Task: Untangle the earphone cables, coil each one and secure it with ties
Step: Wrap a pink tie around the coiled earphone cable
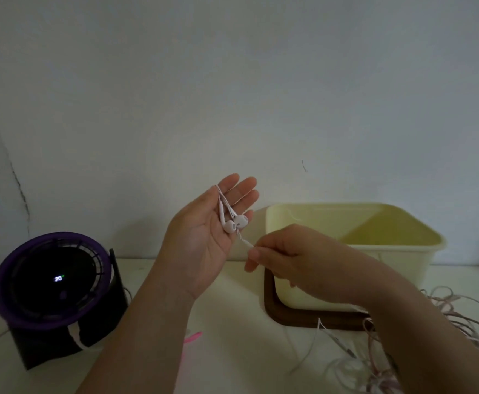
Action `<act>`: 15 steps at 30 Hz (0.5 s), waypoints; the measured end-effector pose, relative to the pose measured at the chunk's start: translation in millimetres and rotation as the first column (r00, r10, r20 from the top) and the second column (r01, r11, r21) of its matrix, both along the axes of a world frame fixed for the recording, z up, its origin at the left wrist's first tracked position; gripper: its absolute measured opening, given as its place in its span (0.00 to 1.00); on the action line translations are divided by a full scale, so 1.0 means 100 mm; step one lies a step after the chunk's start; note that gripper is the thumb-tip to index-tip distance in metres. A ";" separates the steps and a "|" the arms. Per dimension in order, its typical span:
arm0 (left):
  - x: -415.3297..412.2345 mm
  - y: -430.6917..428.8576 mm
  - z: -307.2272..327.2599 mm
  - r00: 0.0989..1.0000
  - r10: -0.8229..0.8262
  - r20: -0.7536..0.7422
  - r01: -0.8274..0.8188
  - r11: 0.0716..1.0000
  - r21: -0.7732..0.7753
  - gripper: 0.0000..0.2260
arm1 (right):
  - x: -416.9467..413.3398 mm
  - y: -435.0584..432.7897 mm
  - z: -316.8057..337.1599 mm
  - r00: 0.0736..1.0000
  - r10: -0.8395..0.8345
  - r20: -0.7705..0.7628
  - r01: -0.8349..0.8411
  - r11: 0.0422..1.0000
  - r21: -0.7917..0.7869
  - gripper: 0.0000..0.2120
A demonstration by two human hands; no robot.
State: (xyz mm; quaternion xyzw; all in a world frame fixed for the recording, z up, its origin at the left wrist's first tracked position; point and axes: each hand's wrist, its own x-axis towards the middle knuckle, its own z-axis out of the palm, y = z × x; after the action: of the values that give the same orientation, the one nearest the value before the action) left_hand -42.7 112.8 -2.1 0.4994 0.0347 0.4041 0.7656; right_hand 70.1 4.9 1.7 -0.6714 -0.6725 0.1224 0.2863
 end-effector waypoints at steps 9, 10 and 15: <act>0.06 -0.04 -0.17 0.942 0.089 -0.324 0.067 0.896 0.440 0.16 | 0.05 -0.11 0.14 0.992 -0.024 -0.127 0.064 0.947 0.315 0.13; 0.06 -0.05 -0.18 0.935 0.094 -0.343 0.081 0.882 0.464 0.16 | 0.07 -0.12 0.15 0.984 -0.044 -0.173 0.103 0.930 0.354 0.13; 0.03 -0.14 -0.14 0.913 0.022 -0.407 0.188 0.864 0.468 0.18 | 0.16 -0.09 0.15 0.965 -0.126 -0.231 0.227 0.840 0.492 0.12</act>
State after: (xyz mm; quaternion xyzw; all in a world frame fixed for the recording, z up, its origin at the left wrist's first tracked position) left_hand -40.0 99.1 -16.1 0.7519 0.0627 0.2550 0.6047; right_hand 85.9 -4.1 16.3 -0.6152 -0.5853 -0.0254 0.5276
